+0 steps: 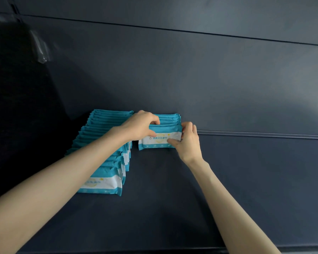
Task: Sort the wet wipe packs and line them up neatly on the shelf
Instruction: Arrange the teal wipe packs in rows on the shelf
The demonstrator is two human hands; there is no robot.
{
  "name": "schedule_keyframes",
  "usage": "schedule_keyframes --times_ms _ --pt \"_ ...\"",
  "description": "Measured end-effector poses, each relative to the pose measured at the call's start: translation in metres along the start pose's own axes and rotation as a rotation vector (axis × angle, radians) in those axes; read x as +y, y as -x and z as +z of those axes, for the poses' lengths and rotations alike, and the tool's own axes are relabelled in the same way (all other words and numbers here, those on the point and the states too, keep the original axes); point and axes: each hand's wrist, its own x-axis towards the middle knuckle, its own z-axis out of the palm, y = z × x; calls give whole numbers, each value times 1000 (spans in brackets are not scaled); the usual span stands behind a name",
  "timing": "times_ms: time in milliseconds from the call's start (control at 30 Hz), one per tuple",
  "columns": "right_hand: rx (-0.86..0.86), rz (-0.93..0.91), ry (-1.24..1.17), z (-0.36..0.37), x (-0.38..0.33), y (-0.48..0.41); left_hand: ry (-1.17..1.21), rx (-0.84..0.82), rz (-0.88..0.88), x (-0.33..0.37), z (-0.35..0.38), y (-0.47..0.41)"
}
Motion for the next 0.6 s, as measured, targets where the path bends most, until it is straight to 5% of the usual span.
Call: schedule_keyframes --times_ms 333,600 --pt "-6 -81 198 2 -2 0 -273 94 145 -2 -7 2" --pt "-127 -115 376 1 3 -4 -536 -33 95 -5 -5 -3"
